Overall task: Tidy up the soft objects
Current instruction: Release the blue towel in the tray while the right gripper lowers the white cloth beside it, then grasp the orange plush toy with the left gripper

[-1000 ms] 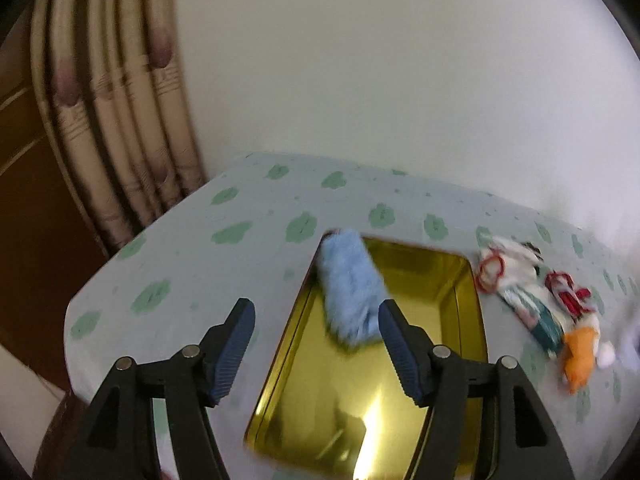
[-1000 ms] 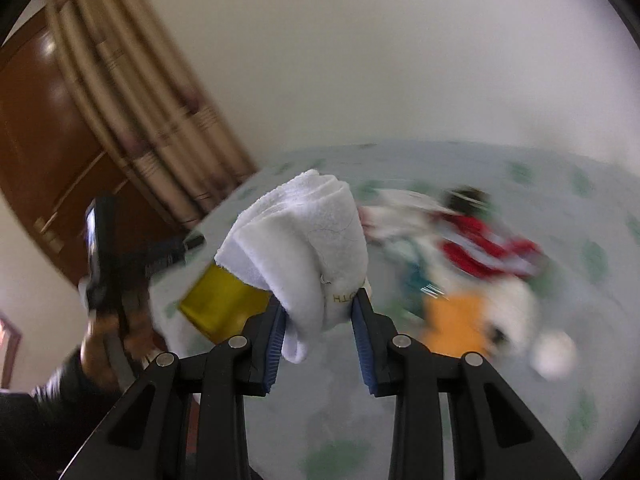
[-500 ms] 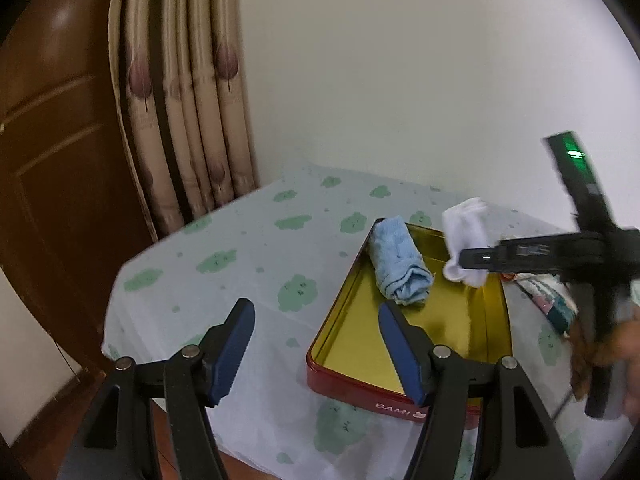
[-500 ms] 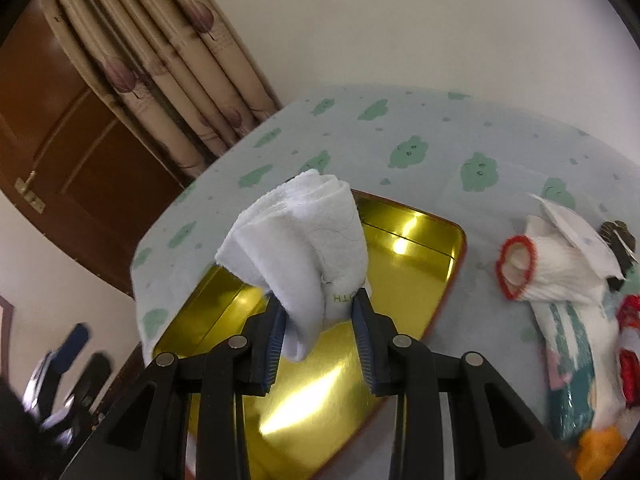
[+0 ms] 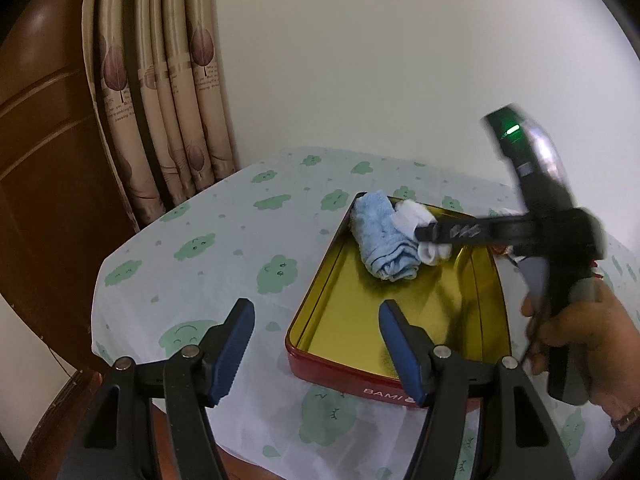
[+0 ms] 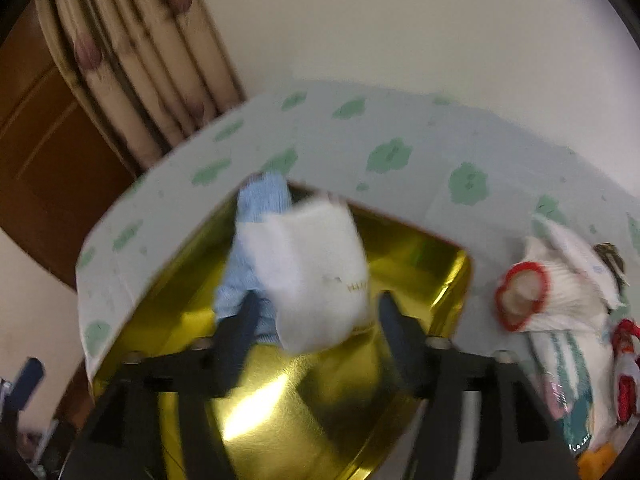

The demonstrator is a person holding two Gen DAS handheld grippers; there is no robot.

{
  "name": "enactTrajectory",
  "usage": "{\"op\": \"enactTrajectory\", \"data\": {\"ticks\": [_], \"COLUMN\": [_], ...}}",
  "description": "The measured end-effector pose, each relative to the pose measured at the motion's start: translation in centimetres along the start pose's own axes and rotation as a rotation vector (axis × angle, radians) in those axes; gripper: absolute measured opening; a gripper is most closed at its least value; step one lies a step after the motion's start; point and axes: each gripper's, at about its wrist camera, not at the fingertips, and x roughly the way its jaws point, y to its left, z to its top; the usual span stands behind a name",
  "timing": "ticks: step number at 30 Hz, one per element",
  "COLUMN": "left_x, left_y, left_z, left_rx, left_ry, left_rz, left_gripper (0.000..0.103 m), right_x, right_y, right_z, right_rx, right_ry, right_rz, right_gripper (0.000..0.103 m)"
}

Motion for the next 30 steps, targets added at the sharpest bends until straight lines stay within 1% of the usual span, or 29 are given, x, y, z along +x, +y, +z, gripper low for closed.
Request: {"op": "enactTrajectory", "data": {"ticks": [2, 4, 7, 9, 10, 11, 12, 13, 14, 15, 16, 17, 19, 20, 22, 23, 24, 25, 27, 29, 30], "left_x": [0.1, 0.0, -0.1, -0.4, -0.7, -1.1, -1.5, -2.0, -2.5, -3.1, -3.4, -3.8, -4.0, -3.9, -3.4, -3.0, -2.7, -2.3, -1.2, 0.1, 1.0], "left_y": [-0.1, -0.5, -1.3, -2.1, -2.6, -3.1, -3.7, -4.4, -5.2, -6.4, -7.1, -8.1, -10.7, -12.1, -14.8, -16.6, -17.7, -18.9, -21.4, -23.3, -24.3], "left_z": [0.0, -0.2, -0.5, -0.9, -1.1, -1.2, -1.4, -1.5, -1.7, -1.9, -2.0, -2.1, -2.2, -2.3, -2.2, -2.0, -1.9, -1.7, -1.5, -1.3, -1.1], "left_rx": [0.005, 0.019, 0.058, 0.086, 0.101, 0.118, 0.137, 0.157, 0.18, 0.209, 0.222, 0.238, 0.276, 0.298, 0.316, 0.33, 0.337, 0.34, 0.35, 0.333, 0.323], "left_ry": [0.0, -0.003, -0.012, -0.011, -0.013, -0.016, -0.021, -0.028, -0.033, -0.026, -0.019, -0.008, 0.035, 0.061, 0.101, 0.12, 0.133, 0.144, 0.18, 0.221, 0.254], "left_rz": [-0.003, -0.003, -0.003, -0.025, -0.054, -0.087, -0.117, -0.144, -0.178, -0.237, -0.274, -0.33, -0.426, -0.469, -0.518, -0.554, -0.572, -0.574, -0.613, -0.632, -0.657], "left_gripper": [0.066, 0.066, 0.066, 0.066, 0.066, 0.066, 0.066, 0.066, 0.066, 0.066, 0.066, 0.067, 0.076, 0.078, 0.078, 0.078, 0.078, 0.078, 0.078, 0.078, 0.078], "right_x": [-2.9, -5.7, -10.3, -13.5, -15.0, -16.9, -18.4, -19.9, -20.7, -21.5, -22.1, -22.6, -23.3, -23.6, -24.0, -24.1, -24.1, -24.0, -23.8, -23.7, -23.7], "right_y": [-0.3, -1.1, -3.2, -5.1, -6.1, -7.7, -8.9, -10.5, -11.7, -13.2, -14.7, -16.2, -18.7, -19.7, -21.2, -21.8, -22.1, -22.4, -22.4, -22.2, -22.2], "right_z": [-1.0, -2.7, -7.2, -10.7, -12.4, -14.5, -16.1, -17.8, -19.0, -20.3, -21.4, -22.4, -23.8, -24.4, -25.2, -25.4, -25.6, -25.8, -25.8, -26.0, -26.1], "right_rx": [0.015, 0.041, 0.092, 0.115, 0.122, 0.137, 0.153, 0.17, 0.181, 0.197, 0.217, 0.242, 0.283, 0.307, 0.361, 0.393, 0.406, 0.414, 0.418, 0.409, 0.411], "right_ry": [-0.076, -0.132, -0.186, -0.197, -0.195, -0.19, -0.187, -0.18, -0.171, -0.15, -0.123, -0.099, -0.078, -0.073, -0.08, -0.09, -0.092, -0.088, -0.081, -0.092, -0.097], "right_rz": [-0.017, -0.029, -0.075, -0.146, -0.198, -0.275, -0.329, -0.399, -0.454, -0.517, -0.563, -0.596, -0.634, -0.653, -0.641, -0.614, -0.598, -0.583, -0.553, -0.526, -0.507], "right_gripper": [0.071, 0.082, 0.084, 0.084, 0.085, 0.086, 0.089, 0.094, 0.096, 0.097, 0.097, 0.097, 0.097, 0.097, 0.097, 0.097, 0.097, 0.097, 0.097, 0.097, 0.097]}}
